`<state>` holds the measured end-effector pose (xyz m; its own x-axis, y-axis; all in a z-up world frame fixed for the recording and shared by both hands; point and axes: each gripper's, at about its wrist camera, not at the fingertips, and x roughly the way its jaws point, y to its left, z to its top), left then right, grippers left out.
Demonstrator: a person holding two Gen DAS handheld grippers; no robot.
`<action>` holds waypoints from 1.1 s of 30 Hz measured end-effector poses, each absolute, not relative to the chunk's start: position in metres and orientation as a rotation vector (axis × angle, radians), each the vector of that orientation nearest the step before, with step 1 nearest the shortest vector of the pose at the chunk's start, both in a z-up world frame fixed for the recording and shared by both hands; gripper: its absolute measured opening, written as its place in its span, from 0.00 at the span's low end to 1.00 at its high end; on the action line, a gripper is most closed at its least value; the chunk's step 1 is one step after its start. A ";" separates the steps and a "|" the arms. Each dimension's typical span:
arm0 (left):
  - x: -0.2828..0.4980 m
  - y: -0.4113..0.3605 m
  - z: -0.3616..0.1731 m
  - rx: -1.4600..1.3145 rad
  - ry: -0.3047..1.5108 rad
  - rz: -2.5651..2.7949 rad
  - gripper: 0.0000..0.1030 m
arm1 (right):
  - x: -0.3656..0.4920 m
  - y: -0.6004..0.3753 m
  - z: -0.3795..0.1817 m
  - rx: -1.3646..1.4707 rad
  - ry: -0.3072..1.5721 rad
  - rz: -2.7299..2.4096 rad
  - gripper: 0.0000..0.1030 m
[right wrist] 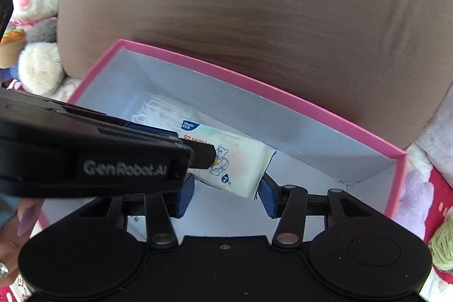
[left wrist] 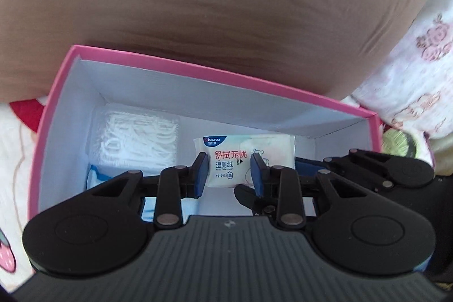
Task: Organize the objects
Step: 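Lower the white wet-wipe pack into the pink box with the right gripper, then open the right gripper to release the white pack in the box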
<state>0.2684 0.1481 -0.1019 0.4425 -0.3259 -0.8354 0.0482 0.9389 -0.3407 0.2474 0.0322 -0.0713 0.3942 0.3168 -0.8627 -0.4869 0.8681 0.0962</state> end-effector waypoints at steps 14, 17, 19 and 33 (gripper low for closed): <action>0.293 0.155 -0.124 -0.300 1.128 -0.185 0.27 | 0.272 0.041 -0.102 -0.112 1.174 0.471 0.42; 0.293 0.151 -0.121 -0.312 1.106 -0.125 0.26 | 0.273 0.039 -0.102 -0.097 1.174 0.469 0.37; 0.293 0.148 -0.118 -0.316 1.091 -0.129 0.26 | 0.274 0.038 -0.101 -0.096 1.163 0.465 0.37; 0.254 0.144 -0.076 -0.258 1.004 -0.137 0.26 | 0.249 0.030 -0.068 -0.169 1.075 0.560 0.39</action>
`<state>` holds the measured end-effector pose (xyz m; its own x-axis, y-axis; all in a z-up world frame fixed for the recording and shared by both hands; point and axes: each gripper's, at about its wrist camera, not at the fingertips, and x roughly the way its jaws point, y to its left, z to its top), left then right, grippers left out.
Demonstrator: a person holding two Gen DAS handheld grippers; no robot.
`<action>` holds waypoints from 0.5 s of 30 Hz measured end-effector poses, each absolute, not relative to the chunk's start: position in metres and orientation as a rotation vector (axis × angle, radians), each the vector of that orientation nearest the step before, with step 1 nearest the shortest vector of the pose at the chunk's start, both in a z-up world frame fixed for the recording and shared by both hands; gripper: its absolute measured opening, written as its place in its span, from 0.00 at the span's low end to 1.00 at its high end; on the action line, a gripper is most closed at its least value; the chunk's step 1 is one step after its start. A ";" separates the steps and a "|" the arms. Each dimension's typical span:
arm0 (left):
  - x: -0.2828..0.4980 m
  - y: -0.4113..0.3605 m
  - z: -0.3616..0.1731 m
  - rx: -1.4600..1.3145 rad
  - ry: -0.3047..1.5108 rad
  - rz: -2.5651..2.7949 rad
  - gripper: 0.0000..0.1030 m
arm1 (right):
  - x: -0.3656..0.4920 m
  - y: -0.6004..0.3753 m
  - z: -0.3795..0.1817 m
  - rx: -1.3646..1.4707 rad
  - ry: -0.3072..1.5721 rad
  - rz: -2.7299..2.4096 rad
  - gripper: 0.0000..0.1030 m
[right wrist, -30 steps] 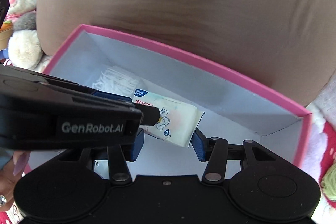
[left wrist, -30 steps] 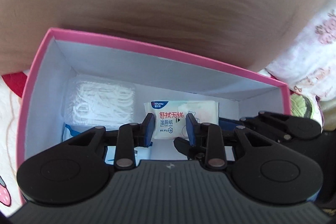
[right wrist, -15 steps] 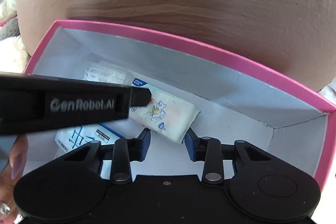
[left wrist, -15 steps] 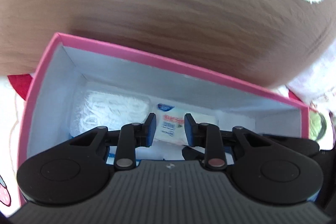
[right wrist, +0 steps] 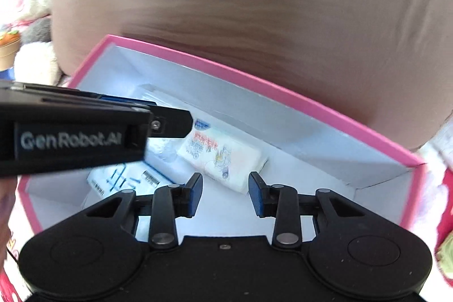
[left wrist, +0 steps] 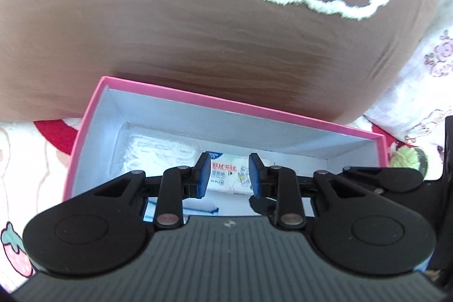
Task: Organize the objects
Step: 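Open the right gripper to release the white pack in the box, then lift the right gripper up out of the pink box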
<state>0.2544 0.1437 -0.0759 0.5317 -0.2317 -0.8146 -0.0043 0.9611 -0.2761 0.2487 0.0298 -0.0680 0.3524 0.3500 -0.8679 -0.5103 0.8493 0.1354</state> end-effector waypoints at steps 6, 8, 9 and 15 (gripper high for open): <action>0.219 0.146 -0.053 -0.233 0.994 -0.123 0.28 | 0.222 0.002 -0.038 -0.125 1.033 0.644 0.40; 0.212 0.150 -0.044 -0.211 0.993 -0.123 0.28 | 0.216 -0.007 -0.027 -0.121 1.019 0.657 0.40; 0.206 0.151 -0.037 -0.200 0.987 -0.128 0.29 | 0.213 -0.017 -0.025 -0.124 1.007 0.659 0.41; 0.167 0.160 -0.003 -0.177 0.997 -0.158 0.29 | 0.193 -0.026 0.001 -0.130 0.952 0.693 0.41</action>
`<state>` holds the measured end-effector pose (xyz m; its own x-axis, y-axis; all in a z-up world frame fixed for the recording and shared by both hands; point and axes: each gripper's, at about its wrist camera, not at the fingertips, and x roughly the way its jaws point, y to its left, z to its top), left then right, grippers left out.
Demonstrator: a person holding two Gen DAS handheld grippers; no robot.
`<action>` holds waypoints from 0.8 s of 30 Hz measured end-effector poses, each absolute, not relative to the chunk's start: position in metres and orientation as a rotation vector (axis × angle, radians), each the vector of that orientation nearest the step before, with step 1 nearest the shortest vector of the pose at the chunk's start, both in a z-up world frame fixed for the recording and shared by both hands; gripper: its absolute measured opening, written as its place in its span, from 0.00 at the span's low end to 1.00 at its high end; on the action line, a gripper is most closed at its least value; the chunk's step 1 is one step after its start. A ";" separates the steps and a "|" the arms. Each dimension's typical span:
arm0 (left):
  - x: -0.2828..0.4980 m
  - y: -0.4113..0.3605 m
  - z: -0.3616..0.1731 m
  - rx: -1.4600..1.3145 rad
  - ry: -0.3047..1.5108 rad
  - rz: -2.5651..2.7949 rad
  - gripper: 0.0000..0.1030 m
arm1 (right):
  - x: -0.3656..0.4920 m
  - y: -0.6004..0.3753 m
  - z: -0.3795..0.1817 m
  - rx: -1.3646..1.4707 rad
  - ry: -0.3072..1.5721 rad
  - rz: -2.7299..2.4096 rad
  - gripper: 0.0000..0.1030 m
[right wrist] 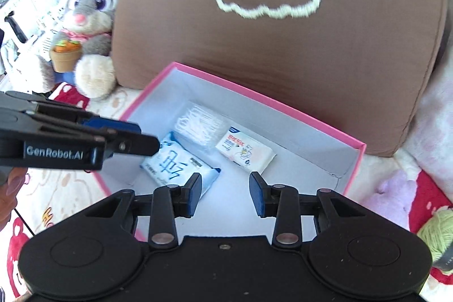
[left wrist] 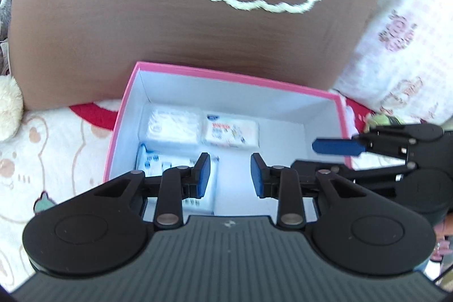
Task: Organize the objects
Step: 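Lift the right gripper up out of the pink box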
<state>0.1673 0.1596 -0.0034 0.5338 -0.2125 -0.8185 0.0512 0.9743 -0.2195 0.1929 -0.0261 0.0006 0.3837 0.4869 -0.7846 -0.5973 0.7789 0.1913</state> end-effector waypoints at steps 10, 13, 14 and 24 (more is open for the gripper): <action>0.123 0.132 0.025 -0.120 1.019 -0.197 0.33 | 0.145 -0.028 0.040 -0.187 0.866 0.740 0.42; 0.112 0.126 0.031 -0.094 1.021 -0.177 0.34 | 0.132 -0.034 0.052 -0.205 0.850 0.736 0.43; 0.107 0.123 0.034 -0.087 1.020 -0.178 0.35 | 0.127 -0.038 0.056 -0.210 0.847 0.739 0.44; 0.060 0.108 0.059 -0.047 1.010 -0.251 0.47 | 0.086 -0.068 0.086 -0.237 0.841 0.752 0.54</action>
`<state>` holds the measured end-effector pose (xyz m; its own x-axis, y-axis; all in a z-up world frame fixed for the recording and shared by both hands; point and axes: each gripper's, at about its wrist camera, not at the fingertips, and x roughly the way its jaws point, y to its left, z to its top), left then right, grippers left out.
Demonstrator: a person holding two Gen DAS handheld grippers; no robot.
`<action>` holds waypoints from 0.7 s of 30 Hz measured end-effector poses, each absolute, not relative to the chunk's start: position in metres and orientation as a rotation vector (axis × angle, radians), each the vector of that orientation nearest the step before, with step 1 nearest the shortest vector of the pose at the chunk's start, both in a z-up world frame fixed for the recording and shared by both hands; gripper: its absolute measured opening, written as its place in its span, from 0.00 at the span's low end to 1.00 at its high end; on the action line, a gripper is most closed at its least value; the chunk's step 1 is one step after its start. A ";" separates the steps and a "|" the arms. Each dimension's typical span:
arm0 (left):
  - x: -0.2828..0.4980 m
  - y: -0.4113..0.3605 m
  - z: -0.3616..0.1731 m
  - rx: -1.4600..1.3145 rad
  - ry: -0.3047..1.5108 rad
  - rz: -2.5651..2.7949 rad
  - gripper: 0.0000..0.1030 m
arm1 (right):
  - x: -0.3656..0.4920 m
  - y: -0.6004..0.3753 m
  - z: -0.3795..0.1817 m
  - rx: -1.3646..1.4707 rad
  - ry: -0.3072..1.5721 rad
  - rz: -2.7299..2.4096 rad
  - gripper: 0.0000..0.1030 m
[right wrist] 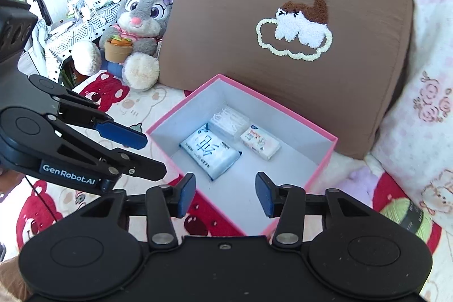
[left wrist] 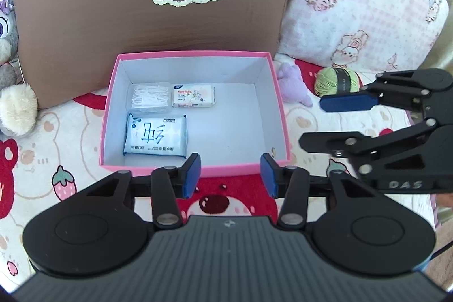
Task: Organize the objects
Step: 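Lift the right gripper up out of the pink box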
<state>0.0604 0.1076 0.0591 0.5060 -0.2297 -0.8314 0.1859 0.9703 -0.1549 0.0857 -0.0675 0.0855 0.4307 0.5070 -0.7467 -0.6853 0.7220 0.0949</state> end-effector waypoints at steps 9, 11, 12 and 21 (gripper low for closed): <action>0.038 0.091 0.056 -0.049 1.053 -0.320 0.60 | 0.045 -0.098 0.099 -0.284 0.842 0.779 0.63; 0.036 0.085 0.053 -0.046 1.067 -0.341 0.62 | 0.037 -0.106 0.099 -0.291 0.850 0.776 0.63; 0.035 0.083 0.052 -0.047 1.073 -0.348 0.63 | 0.033 -0.109 0.098 -0.297 0.851 0.771 0.63; 0.023 0.059 0.039 -0.024 1.114 -0.403 0.74 | 0.006 -0.140 0.080 -0.300 0.881 0.738 0.65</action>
